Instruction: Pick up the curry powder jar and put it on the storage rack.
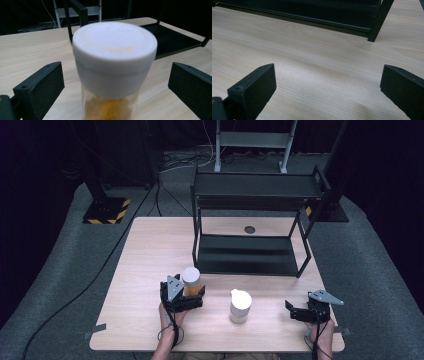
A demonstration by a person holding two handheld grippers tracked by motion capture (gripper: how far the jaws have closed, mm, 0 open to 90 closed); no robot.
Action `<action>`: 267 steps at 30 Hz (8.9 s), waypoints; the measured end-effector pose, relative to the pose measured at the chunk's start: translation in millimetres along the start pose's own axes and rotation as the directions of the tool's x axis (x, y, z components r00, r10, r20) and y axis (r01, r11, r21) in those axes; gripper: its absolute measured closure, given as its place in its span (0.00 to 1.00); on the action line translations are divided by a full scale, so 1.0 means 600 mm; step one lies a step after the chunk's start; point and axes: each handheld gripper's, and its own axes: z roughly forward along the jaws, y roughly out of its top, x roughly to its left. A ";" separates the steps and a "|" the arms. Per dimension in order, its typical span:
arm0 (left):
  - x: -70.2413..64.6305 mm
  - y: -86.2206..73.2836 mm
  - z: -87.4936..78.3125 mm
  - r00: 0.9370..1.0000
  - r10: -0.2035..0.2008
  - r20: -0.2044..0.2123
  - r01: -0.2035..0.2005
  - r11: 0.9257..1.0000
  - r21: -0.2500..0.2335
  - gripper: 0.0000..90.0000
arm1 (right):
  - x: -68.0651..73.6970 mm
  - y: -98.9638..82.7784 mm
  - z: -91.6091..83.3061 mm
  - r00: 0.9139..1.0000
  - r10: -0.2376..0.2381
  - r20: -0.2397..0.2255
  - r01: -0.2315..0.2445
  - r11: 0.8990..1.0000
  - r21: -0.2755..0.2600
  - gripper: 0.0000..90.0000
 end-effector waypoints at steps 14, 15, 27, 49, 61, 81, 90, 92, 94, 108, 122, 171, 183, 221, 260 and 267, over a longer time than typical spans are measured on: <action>0.006 0.006 0.018 0.999 -0.051 -0.001 0.051 0.999 0.001 0.26 | -0.002 -0.002 -0.001 1.000 0.004 -0.003 -0.004 1.000 -0.007 0.00; 0.006 0.006 0.018 0.999 -0.051 -0.001 0.051 0.999 0.001 0.27 | -0.002 -0.002 -0.001 1.000 0.004 -0.003 -0.004 1.000 -0.007 0.00; 0.013 -0.007 0.014 0.999 -0.045 0.023 0.045 0.998 -0.031 0.37 | -0.003 -0.004 -0.002 1.000 0.008 -0.005 -0.008 1.000 -0.014 0.00; 0.032 0.025 -0.025 0.996 0.027 0.082 -0.022 0.998 -0.052 0.37 | -0.005 -0.004 -0.002 1.000 0.004 -0.013 -0.005 1.000 -0.014 0.00; 0.041 0.051 -0.030 0.991 0.074 0.114 -0.067 0.996 -0.066 0.37 | -0.001 -0.004 -0.002 1.000 0.001 -0.002 -0.001 1.000 -0.013 0.00; 0.058 0.092 -0.018 0.978 0.125 0.166 -0.109 0.989 -0.103 0.37 | 0.000 -0.003 -0.002 1.000 -0.006 0.000 0.006 1.000 -0.011 0.00; 0.061 0.115 -0.012 0.974 0.147 0.175 -0.126 0.984 -0.125 0.37 | 0.000 -0.001 0.000 1.000 -0.008 -0.003 0.008 1.000 -0.004 0.00; 0.062 0.121 -0.009 0.972 0.155 0.176 -0.133 0.982 -0.131 0.37 | -0.001 -0.001 0.000 1.000 -0.009 -0.006 0.009 1.000 -0.005 0.00; 0.062 0.126 -0.007 0.973 0.154 0.175 -0.131 0.982 -0.137 0.37 | -0.001 -0.003 -0.001 1.000 -0.006 -0.005 0.006 1.000 -0.010 0.00; 0.063 0.156 0.013 0.968 0.163 0.189 -0.136 0.980 -0.148 0.37 | -0.003 -0.003 -0.001 1.000 -0.002 -0.008 0.002 1.000 -0.010 0.00; 0.067 0.183 0.035 0.963 0.168 0.210 -0.140 0.980 -0.141 0.37 | -0.004 -0.002 -0.001 1.000 0.000 -0.010 0.000 1.000 -0.009 0.00; 0.071 0.300 0.070 0.945 0.231 0.231 -0.191 0.964 -0.185 0.37 | -0.006 -0.001 0.000 1.000 0.006 -0.014 -0.006 1.000 -0.004 0.00; 0.066 0.326 0.073 0.938 0.246 0.245 -0.200 0.959 -0.198 0.38 | -0.006 -0.002 0.000 1.000 0.007 -0.015 -0.008 1.000 -0.006 0.00; 0.070 0.412 0.082 0.919 0.258 0.299 -0.194 0.954 -0.227 0.38 | -0.005 0.000 0.000 1.000 0.005 -0.016 -0.005 1.000 -0.001 0.00; 0.068 0.495 0.069 0.912 0.261 0.315 -0.181 0.948 -0.260 0.38 | -0.009 0.000 0.000 1.000 0.010 -0.024 -0.010 1.000 0.000 0.00; 0.065 0.510 0.071 0.915 0.262 0.307 -0.182 0.947 -0.265 0.38 | -0.009 0.000 0.000 1.000 0.011 -0.023 -0.011 1.000 0.000 0.00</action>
